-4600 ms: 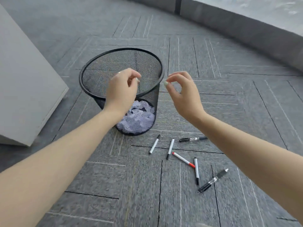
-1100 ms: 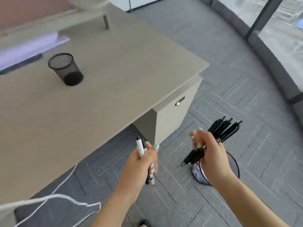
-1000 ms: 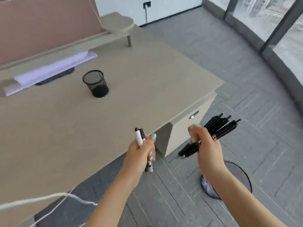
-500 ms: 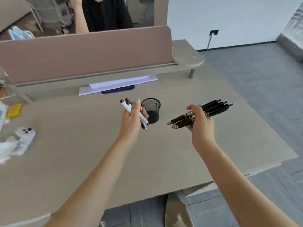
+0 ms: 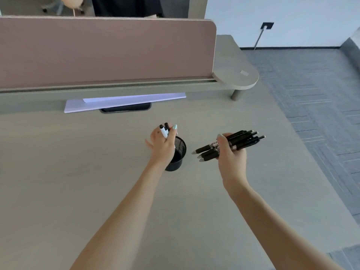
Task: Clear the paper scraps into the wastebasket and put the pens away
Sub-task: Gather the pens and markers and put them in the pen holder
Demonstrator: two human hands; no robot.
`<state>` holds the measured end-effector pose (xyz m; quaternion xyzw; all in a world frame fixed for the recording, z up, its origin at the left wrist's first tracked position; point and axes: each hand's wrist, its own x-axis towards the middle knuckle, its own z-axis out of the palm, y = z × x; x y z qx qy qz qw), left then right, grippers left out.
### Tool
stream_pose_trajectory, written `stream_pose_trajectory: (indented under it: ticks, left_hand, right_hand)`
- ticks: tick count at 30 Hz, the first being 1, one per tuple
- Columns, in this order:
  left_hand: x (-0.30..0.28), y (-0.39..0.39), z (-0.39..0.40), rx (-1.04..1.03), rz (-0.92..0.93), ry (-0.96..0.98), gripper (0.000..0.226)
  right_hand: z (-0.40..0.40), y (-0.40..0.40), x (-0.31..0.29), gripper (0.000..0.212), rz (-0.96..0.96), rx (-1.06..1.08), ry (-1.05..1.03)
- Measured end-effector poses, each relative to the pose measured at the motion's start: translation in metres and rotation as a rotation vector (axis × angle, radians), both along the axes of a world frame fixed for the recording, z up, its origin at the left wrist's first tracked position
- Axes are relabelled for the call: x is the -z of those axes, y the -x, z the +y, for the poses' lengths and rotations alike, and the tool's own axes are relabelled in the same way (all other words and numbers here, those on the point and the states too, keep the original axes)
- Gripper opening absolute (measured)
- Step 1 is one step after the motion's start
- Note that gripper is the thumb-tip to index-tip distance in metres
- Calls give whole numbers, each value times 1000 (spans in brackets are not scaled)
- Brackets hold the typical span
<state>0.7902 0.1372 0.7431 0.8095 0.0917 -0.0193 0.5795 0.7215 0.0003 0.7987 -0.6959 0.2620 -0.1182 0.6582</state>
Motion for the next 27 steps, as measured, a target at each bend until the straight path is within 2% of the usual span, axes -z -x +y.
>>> stream_pose_trajectory:
  ticks: [2,5,8,10,13,15,16,19,21,22,24,27]
  left_hand:
    - [17,-6,-1,-37,65,-133,28]
    - [36,-9,12,-50,78,-201,19]
    - [51,-13,30,134,59,-42,14]
    - [48,-13,35,224,75,64,12]
    - [41,-12,39,238,134,193,28]
    - [37,-12,43,246,197,241,47]
    - [39,-12,46,257,226,233,60]
    - [43,-15,52,377,291,185,89]
    - [49,-16,53,476,315,175,94]
    - [53,-16,52,513,307,173,91]
    - [57,-13,51,549,252,169,82]
    - [44,-4,44,561,143,183,76]
  right_hand:
    - [8,-12,6,26,18,-21,14]
    - [27,-33,17,25,61,-89,65]
    - [50,-53,32,21,142,-196,187]
    - [61,-61,47,27,210,-245,280]
    - [68,-68,64,21,244,-228,374]
    - [67,-70,71,13,319,-235,439]
    - [65,-72,75,18,358,-246,454]
    - [62,-74,80,44,352,-262,349]
    - [59,-71,78,57,321,-280,148]
    - [57,-69,79,54,318,-303,44]
    - [54,-62,75,35,324,-364,-55]
    - [48,-46,74,29,302,-373,-152]
